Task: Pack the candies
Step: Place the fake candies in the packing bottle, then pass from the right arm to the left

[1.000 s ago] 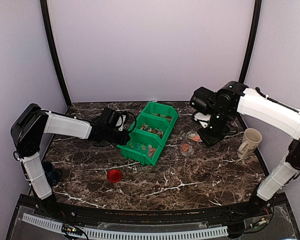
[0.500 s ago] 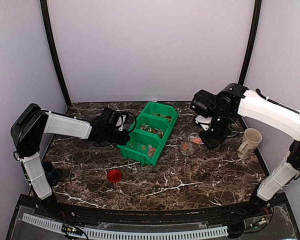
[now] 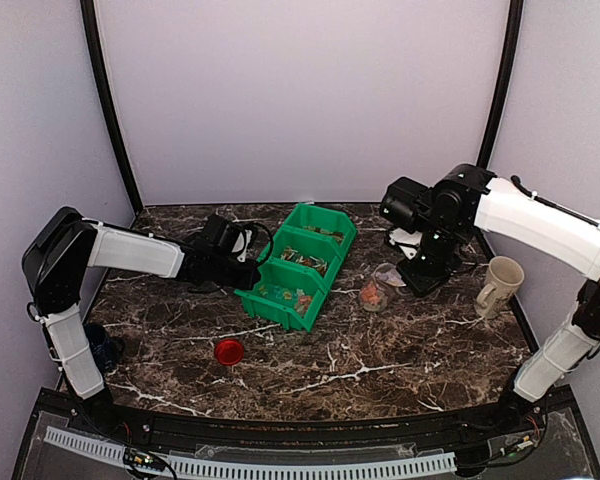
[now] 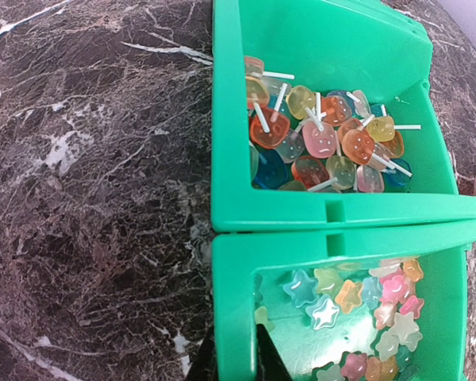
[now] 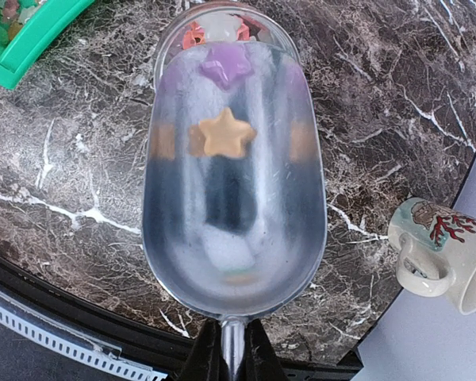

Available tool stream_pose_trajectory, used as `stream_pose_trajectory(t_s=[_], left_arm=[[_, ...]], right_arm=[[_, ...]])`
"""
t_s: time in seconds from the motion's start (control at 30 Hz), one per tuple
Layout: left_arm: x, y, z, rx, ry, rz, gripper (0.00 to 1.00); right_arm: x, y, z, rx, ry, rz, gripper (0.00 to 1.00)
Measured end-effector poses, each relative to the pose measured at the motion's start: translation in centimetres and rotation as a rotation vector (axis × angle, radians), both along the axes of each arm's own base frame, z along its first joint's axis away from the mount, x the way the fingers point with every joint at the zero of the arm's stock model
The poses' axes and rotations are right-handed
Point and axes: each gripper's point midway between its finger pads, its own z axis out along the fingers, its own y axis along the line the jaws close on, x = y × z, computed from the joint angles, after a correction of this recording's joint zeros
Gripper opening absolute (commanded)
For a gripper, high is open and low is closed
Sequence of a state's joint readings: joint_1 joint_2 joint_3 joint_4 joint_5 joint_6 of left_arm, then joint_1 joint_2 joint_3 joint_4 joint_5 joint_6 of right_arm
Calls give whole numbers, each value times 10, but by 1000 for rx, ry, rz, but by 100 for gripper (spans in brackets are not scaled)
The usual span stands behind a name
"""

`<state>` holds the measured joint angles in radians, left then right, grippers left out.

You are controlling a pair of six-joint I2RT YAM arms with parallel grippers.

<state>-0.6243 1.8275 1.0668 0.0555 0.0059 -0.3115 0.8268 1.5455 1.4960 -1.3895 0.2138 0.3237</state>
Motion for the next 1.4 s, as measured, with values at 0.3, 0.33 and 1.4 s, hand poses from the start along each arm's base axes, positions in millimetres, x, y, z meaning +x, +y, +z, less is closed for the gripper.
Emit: stream_pose_trajectory(t_s=[0.3, 0.33, 1.4], left_arm=[[3, 0, 1, 6, -4, 11, 0], [3, 1, 1, 7, -3, 13, 0], [11, 12, 0, 9, 0, 51, 0]], right_arm=[[4, 3, 8, 16, -20, -1, 0], [4, 3, 8, 17, -22, -1, 0], [11, 0, 14, 14, -48, -22, 0]])
